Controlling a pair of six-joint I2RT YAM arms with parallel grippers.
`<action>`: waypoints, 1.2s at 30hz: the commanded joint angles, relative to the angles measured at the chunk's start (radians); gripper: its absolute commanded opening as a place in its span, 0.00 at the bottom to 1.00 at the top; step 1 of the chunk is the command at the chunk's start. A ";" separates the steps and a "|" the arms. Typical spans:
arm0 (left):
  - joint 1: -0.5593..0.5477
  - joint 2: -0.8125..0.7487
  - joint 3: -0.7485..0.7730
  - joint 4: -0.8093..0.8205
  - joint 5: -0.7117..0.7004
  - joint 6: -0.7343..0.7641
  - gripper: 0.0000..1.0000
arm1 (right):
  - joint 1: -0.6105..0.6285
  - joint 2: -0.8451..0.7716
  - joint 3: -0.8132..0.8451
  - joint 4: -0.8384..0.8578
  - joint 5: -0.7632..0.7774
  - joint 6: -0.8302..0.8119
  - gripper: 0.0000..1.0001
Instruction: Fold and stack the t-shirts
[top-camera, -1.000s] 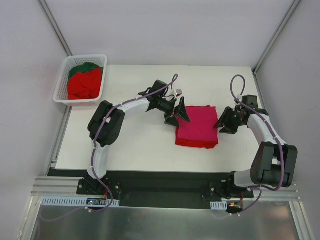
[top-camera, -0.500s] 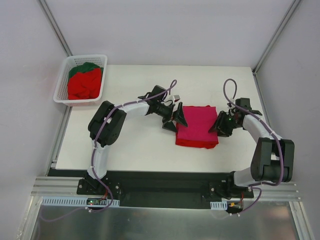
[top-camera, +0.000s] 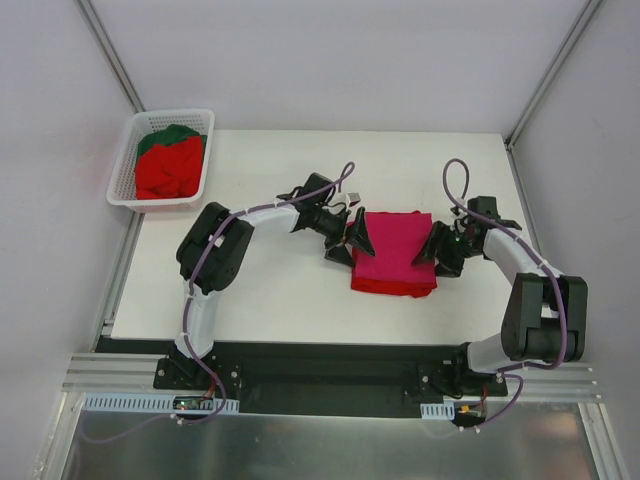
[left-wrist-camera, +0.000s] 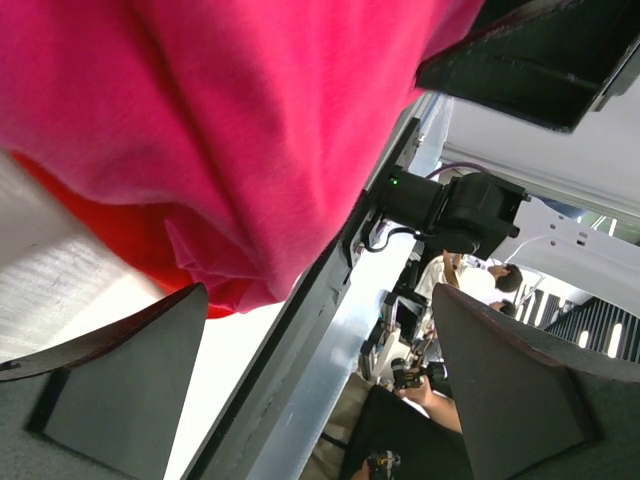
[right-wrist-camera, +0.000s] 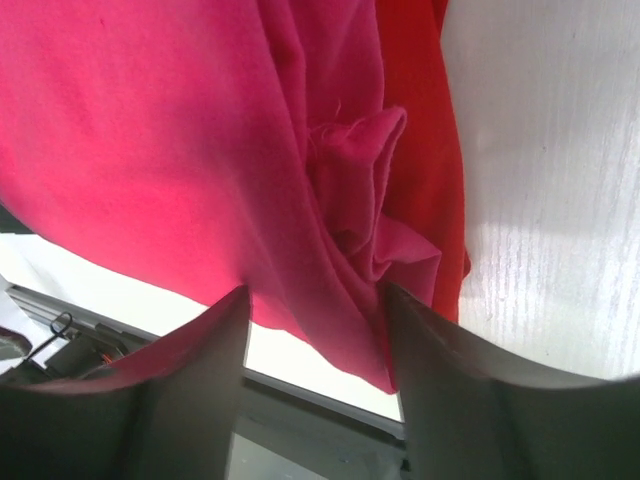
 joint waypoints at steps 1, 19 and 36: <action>-0.012 -0.013 0.050 0.028 -0.002 -0.005 0.90 | 0.009 -0.020 0.014 -0.040 0.010 -0.029 0.64; -0.045 0.006 0.038 0.049 0.021 -0.045 0.72 | 0.012 -0.096 -0.026 -0.101 0.020 -0.043 0.55; -0.072 -0.054 -0.071 0.051 0.020 -0.039 0.36 | 0.013 -0.121 -0.073 -0.088 0.007 -0.045 0.43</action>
